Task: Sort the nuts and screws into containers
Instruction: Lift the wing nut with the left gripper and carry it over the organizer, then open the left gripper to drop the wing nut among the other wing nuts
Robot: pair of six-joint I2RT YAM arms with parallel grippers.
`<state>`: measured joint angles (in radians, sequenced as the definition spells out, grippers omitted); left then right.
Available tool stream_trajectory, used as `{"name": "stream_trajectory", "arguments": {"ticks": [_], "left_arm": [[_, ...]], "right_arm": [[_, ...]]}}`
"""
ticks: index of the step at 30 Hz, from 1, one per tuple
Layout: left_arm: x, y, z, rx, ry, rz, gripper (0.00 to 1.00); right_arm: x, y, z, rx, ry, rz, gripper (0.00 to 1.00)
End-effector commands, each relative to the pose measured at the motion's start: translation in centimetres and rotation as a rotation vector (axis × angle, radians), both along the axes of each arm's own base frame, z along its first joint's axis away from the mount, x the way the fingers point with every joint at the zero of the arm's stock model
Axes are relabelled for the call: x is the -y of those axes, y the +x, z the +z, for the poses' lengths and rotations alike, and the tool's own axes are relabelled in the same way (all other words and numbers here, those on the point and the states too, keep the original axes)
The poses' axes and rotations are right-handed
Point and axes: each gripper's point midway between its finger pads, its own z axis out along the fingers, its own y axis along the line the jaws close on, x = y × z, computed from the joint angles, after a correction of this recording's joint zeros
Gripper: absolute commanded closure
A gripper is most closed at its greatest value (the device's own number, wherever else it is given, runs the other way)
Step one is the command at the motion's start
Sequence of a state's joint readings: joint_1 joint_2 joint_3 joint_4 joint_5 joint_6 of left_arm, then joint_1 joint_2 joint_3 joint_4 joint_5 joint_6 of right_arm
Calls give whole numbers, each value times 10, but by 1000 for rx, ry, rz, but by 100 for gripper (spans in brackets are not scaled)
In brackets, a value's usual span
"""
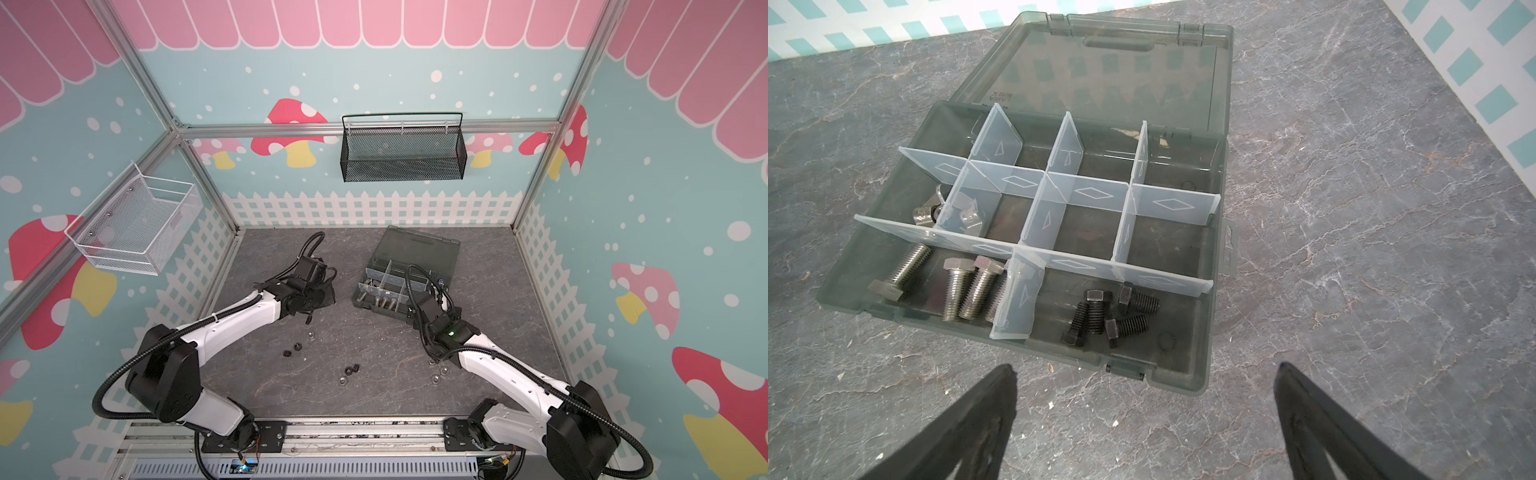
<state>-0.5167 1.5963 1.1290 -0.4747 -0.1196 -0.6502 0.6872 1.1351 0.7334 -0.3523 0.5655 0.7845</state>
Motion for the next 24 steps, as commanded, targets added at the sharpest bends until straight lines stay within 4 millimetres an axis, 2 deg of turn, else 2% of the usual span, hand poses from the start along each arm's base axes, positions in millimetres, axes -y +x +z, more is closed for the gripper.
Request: {"name": "stream_trajectory", "arguments": {"ticks": [1, 7, 11, 21, 24], "left_arm": [[25, 32, 16, 74, -28, -1, 91], [68, 72, 20, 120, -15, -40, 91], [89, 88, 11, 111, -25, -53, 91], [111, 111, -11, 91, -46, -51, 88], [118, 115, -17, 78, -64, -58, 85]], "right_arm": [[5, -6, -1, -7, 18, -20, 2], [9, -9, 0, -4, 16, -21, 2], [13, -11, 3, 4, 26, -43, 2], [15, -15, 3, 9, 33, -42, 2], [15, -14, 6, 10, 28, -38, 2]]}}
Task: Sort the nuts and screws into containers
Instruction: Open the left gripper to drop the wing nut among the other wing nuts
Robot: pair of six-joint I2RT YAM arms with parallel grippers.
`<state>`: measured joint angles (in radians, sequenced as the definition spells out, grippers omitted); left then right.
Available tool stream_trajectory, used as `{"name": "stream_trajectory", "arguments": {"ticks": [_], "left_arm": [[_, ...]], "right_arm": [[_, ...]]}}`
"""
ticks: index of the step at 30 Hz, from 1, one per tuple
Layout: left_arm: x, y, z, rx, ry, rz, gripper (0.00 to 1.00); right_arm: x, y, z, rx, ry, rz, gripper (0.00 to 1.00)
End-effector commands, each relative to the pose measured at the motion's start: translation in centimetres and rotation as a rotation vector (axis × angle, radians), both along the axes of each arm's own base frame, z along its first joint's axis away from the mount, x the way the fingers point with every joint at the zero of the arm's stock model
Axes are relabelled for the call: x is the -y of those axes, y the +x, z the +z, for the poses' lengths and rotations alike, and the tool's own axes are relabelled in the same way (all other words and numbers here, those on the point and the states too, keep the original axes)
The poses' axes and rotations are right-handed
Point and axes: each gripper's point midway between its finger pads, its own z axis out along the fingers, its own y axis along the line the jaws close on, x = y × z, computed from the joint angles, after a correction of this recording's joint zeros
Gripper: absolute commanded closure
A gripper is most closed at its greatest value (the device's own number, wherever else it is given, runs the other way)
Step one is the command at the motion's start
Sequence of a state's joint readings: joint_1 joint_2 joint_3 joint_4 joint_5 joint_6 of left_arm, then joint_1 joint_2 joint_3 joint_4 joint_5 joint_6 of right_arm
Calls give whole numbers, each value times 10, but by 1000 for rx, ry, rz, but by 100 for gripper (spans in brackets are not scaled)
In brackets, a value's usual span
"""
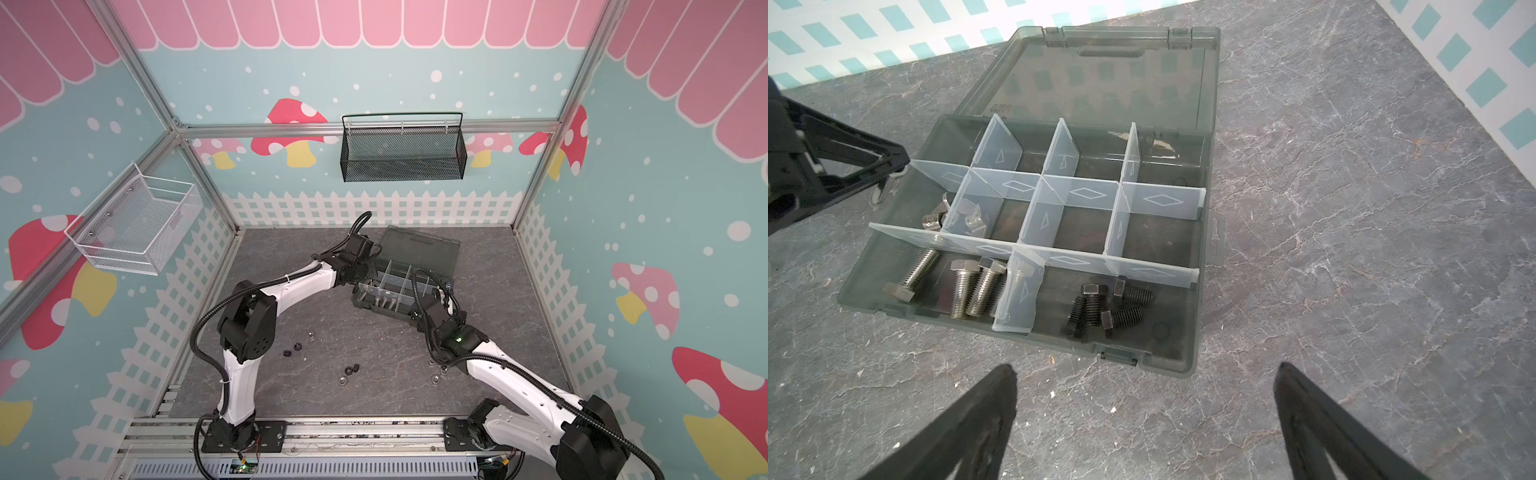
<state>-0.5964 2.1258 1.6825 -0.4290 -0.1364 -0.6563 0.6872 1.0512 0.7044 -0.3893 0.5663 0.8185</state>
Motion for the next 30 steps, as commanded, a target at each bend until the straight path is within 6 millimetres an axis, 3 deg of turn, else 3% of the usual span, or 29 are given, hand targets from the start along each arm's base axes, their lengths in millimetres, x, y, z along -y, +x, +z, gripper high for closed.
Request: {"name": "stream_trajectory", "arguments": {"ticks": [1, 9, 12, 17, 24, 30], "left_arm": [[11, 8, 3, 5, -36, 2, 84], [13, 9, -14, -24, -32, 10, 76], [13, 9, -14, -24, -34, 9, 64], [14, 6, -9, -23, -42, -1, 52], [5, -5, 25, 28, -57, 2, 40], [-8, -21, 60, 84, -93, 16, 22]], "right_arm": [[5, -2, 0, -8, -12, -16, 2], [3, -2, -2, -24, -18, -9, 2], [3, -2, -5, -32, -23, -8, 2], [2, -3, -9, -47, -28, -2, 2], [3, -8, -19, -82, -30, 0, 0], [4, -16, -27, -132, -27, 4, 2]]}}
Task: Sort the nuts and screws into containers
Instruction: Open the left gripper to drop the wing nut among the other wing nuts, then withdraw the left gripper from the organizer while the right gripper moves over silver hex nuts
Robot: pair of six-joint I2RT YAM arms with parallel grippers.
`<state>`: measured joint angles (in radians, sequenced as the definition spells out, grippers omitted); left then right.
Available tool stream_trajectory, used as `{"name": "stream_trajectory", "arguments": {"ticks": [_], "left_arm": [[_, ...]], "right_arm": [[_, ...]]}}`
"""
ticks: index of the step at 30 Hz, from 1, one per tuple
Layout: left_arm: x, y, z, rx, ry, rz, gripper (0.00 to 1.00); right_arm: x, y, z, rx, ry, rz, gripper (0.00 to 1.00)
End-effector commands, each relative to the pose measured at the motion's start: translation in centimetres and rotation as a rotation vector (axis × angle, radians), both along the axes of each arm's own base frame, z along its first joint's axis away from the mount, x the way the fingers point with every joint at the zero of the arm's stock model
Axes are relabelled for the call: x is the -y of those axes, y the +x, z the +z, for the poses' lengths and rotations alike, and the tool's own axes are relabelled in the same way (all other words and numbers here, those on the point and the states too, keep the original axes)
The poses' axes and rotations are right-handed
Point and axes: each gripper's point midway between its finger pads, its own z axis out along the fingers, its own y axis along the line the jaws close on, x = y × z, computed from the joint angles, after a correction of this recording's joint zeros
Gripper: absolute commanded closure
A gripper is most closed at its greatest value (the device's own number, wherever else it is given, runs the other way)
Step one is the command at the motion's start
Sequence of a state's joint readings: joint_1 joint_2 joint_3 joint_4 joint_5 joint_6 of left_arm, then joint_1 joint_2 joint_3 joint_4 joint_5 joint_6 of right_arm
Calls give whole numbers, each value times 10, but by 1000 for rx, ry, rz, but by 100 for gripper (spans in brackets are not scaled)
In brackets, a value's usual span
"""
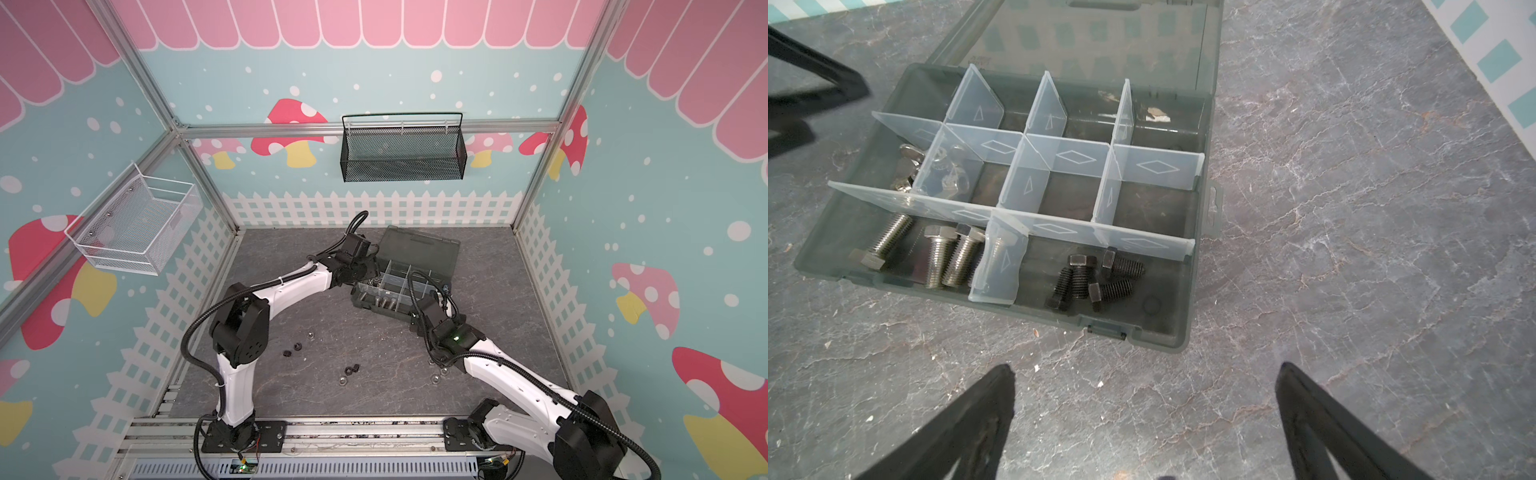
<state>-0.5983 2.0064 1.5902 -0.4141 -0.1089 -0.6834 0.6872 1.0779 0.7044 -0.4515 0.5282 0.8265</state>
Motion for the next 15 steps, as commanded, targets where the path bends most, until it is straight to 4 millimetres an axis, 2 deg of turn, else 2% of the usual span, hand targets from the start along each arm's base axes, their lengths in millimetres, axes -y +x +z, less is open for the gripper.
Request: {"name": "stream_trajectory", "arguments": {"ticks": [1, 7, 15], "left_arm": [[-5, -8, 35, 74, -36, 19, 20], [-32, -38, 48, 96, -48, 63, 0], [-77, -84, 60, 131, -58, 132, 0]], "right_arm": [[5, -9, -10, -55, -1, -15, 3], [11, -28, -16, -109, 21, -11, 6], [13, -55, -37, -217, 53, 29, 11]]}}
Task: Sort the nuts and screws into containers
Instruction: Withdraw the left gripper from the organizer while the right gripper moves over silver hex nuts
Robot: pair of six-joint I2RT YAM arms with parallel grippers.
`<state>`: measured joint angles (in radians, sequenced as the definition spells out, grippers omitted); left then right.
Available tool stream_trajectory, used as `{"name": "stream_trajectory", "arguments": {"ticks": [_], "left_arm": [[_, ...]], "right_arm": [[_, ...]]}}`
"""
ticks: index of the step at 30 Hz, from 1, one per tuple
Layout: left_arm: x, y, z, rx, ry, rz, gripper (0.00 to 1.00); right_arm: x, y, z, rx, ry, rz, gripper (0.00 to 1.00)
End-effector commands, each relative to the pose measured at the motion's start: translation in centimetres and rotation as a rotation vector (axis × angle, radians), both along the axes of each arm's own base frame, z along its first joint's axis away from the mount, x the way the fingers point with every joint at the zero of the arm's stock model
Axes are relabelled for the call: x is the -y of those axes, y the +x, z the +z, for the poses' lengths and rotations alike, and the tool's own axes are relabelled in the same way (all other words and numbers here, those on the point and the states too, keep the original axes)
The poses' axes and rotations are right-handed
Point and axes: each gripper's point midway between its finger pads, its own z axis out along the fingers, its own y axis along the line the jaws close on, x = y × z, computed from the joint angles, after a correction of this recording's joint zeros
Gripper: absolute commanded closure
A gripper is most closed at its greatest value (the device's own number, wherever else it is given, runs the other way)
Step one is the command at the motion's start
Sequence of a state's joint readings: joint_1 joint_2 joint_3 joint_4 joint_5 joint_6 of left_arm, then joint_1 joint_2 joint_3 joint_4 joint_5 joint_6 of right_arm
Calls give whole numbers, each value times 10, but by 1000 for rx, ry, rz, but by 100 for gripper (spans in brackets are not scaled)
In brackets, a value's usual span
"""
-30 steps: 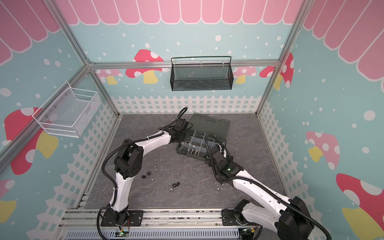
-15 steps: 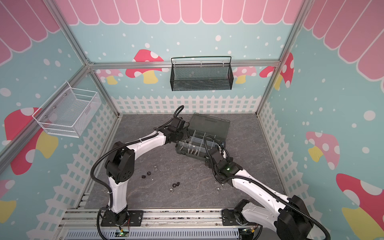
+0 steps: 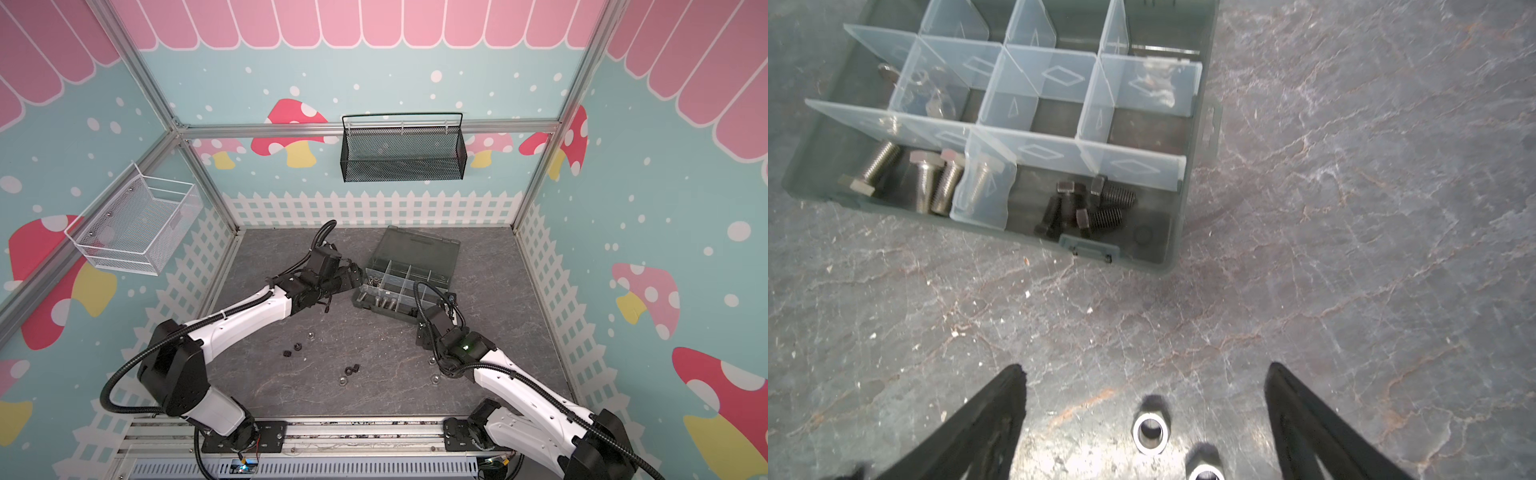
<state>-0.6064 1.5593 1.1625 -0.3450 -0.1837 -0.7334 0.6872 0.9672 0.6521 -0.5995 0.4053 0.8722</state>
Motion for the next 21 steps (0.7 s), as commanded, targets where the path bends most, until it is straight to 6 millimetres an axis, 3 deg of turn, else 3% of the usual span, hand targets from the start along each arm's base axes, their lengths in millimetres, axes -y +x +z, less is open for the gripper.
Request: {"name": "stream_trajectory", "arguments": {"ticks": [1, 7, 13, 21], "left_arm": [[-19, -12, 14, 45, -21, 62, 0], [-47, -41, 6, 75, -88, 103, 0], [-60, -62, -8, 64, -156, 116, 0], [-66, -69, -33, 5, -204, 120, 0]], "right_arm": [[6, -20, -22, -102, -2, -6, 12], [10, -36, -46, -174, 12, -18, 23], [12, -57, -71, -253, 68, -53, 35], [17, -70, -87, -302, 89, -84, 45]]}}
